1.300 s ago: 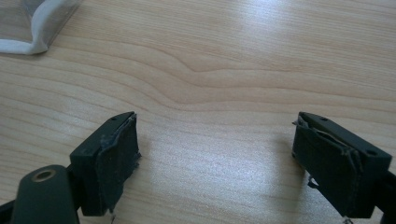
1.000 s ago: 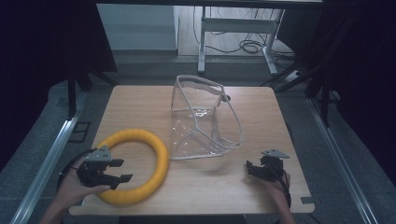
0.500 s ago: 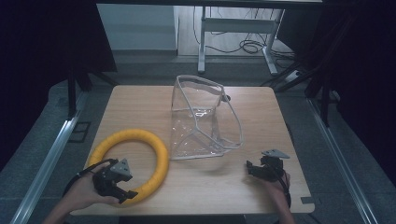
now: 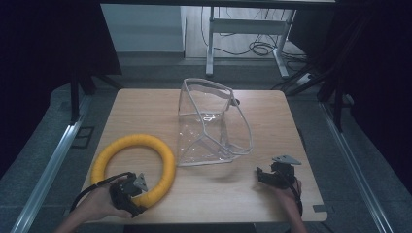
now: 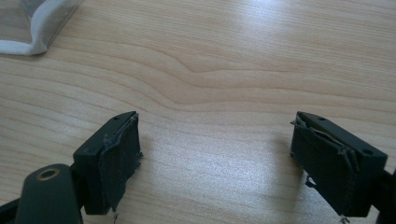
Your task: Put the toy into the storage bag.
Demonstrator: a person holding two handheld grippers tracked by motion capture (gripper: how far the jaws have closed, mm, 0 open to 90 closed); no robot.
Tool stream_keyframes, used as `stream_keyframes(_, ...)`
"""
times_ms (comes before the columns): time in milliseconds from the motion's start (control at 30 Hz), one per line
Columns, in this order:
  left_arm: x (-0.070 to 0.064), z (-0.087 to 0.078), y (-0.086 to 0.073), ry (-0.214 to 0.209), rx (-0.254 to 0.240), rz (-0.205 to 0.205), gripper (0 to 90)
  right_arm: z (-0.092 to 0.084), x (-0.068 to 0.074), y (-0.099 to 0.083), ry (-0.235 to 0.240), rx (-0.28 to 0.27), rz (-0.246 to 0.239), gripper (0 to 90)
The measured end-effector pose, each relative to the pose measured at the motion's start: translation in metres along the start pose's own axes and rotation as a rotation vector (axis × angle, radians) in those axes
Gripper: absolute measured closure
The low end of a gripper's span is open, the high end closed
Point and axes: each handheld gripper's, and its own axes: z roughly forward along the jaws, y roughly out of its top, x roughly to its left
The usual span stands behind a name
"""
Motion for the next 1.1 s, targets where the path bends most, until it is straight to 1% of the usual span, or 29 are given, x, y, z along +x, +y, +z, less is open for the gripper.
stream_keyframes(133,0.001,0.008,0.005,0.015,0.032,-0.012,36.9,0.000,0.000,0.000,0.000,-0.001,-0.001,16.1)
stream_keyframes(233,0.001,0.011,0.007,0.014,0.051,-0.015,39.7,0.000,0.000,0.000,0.000,0.000,0.000,16.2)
stream_keyframes(367,0.002,0.014,0.010,0.002,0.062,-0.024,43.1,0.000,0.000,0.000,-0.001,0.000,0.000,16.4)
stream_keyframes(467,0.003,0.018,0.013,-0.030,0.077,-0.037,46.8,0.000,0.000,0.000,-0.002,0.000,0.001,16.5)
stream_keyframes(567,0.002,0.019,0.015,-0.026,0.090,-0.033,48.6,0.000,0.000,0.000,-0.002,0.000,0.002,16.6)
stream_keyframes(667,0.002,0.019,0.016,-0.025,0.094,-0.033,49.3,0.000,0.000,0.000,-0.003,-0.001,0.002,16.7)
stream_keyframes(767,0.003,0.019,0.015,-0.031,0.082,-0.036,49.7,0.000,0.000,0.000,-0.002,-0.001,0.002,16.8)
stream_keyframes(833,0.003,0.017,0.014,-0.040,0.052,-0.045,50.0,0.000,0.000,0.000,-0.003,-0.001,0.003,17.1)
stream_keyframes(867,0.004,0.015,0.014,-0.046,0.026,-0.054,50.1,0.000,0.000,0.000,-0.003,-0.002,0.004,17.3)
stream_keyframes(933,0.007,0.007,0.014,-0.061,-0.043,-0.084,50.3,0.000,0.000,0.000,-0.005,-0.003,0.003,17.7)
stream_keyframes(967,0.008,0.003,0.014,-0.068,-0.068,-0.094,50.3,0.000,0.000,0.000,-0.005,-0.003,0.003,17.8)
stream_keyframes(1000,0.011,-0.004,0.013,-0.083,-0.117,-0.119,50.3,-0.001,0.000,0.000,-0.005,-0.002,0.004,18.0)
stream_keyframes(1100,0.020,-0.021,0.010,-0.115,-0.207,-0.153,50.4,-0.001,0.000,0.000,-0.007,-0.001,0.013,18.7)
